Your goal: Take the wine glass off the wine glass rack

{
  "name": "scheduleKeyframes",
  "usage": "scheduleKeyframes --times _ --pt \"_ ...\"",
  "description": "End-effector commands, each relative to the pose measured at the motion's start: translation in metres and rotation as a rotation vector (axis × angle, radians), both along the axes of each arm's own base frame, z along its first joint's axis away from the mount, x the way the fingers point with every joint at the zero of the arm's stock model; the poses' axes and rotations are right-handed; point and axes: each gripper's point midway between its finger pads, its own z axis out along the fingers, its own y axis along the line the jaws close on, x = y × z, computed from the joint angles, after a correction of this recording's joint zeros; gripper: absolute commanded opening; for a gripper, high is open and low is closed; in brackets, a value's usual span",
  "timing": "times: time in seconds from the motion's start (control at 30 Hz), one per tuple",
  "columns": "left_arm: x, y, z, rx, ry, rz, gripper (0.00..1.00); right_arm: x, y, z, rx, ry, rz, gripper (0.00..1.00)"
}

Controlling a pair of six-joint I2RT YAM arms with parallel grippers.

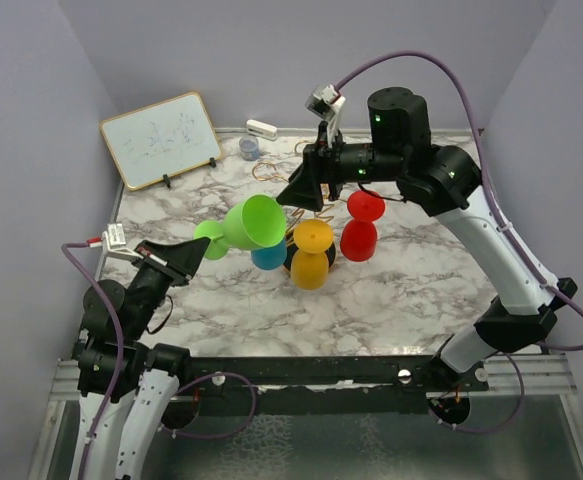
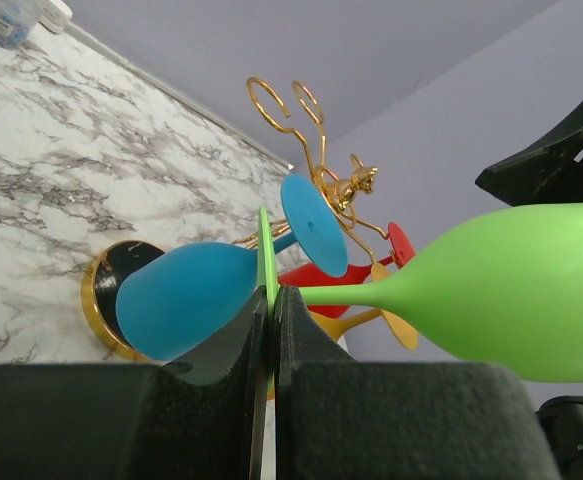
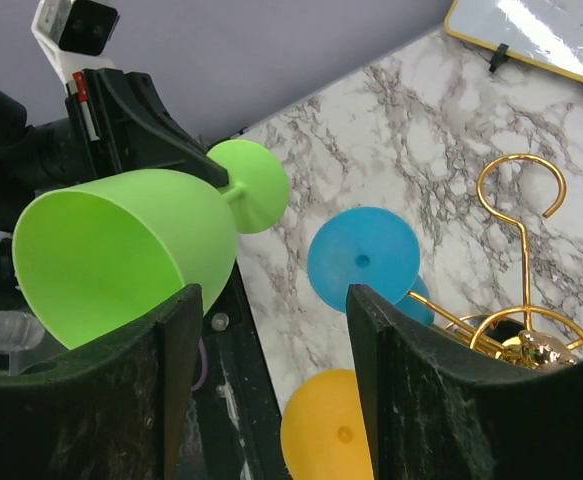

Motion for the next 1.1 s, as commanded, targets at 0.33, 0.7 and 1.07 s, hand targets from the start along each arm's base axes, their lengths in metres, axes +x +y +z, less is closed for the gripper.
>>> scheduleKeyframes --times 0.33,0.7,1.07 --pt "-0.005 -0.004 0.018 0.001 -0.068 -0.030 0.00 -0.014 -0.011 0.031 0.078 -0.054 0.003 0.57" --pt "0.003 -0.007 0.023 0.004 -0.070 -0.041 0.00 -0.015 0.001 0.019 0.072 -0.011 0.056 0.56" --pt "0.010 -0.012 0.031 -0.009 -0.085 -0.059 0.00 -0.012 0.018 -0.001 0.043 0.024 0.079 0.53"
